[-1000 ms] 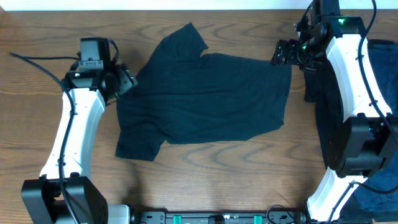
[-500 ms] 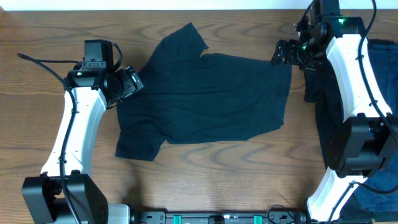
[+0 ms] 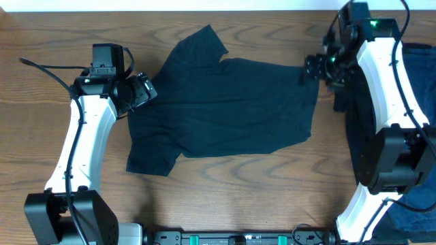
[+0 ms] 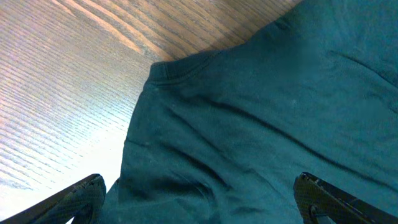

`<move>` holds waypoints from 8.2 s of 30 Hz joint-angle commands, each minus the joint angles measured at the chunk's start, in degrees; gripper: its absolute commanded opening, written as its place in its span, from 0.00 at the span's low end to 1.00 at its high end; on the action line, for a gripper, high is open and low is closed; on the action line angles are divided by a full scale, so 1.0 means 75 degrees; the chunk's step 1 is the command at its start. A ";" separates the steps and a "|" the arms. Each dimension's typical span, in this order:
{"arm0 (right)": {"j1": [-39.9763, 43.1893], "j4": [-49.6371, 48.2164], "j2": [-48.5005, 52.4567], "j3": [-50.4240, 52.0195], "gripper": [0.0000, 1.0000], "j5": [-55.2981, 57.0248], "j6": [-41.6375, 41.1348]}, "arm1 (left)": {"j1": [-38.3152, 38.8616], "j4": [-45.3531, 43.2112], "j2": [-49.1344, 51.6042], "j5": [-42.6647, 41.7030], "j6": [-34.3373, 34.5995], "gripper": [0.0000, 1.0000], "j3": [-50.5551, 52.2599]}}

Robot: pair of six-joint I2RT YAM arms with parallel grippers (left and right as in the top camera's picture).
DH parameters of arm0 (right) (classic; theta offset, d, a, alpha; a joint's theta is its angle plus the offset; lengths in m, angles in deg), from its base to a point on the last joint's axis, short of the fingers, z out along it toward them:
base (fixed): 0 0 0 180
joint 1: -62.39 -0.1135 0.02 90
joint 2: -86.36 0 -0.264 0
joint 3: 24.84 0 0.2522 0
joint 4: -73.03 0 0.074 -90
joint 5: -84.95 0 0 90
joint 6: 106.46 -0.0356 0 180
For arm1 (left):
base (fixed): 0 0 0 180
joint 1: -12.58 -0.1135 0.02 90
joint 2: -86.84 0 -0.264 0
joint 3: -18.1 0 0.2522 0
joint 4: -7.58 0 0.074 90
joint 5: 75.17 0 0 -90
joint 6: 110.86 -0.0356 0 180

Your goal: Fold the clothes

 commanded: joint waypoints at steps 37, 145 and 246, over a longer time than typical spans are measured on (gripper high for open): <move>-0.1399 -0.3949 0.0023 0.5785 0.31 -0.0857 -0.4039 | -0.0006 0.0032 0.0044 -0.0026 -0.0038 0.98 -0.0012; -0.1268 -0.1938 -0.0877 0.4266 0.01 0.1137 -0.3232 | -0.0006 0.0032 0.0044 -0.0026 -0.0038 0.98 -0.0012; -0.0799 -0.2748 -0.1113 0.4109 0.17 -0.0749 -0.1582 | -0.0006 0.0032 0.0044 -0.0026 -0.0038 0.98 -0.0012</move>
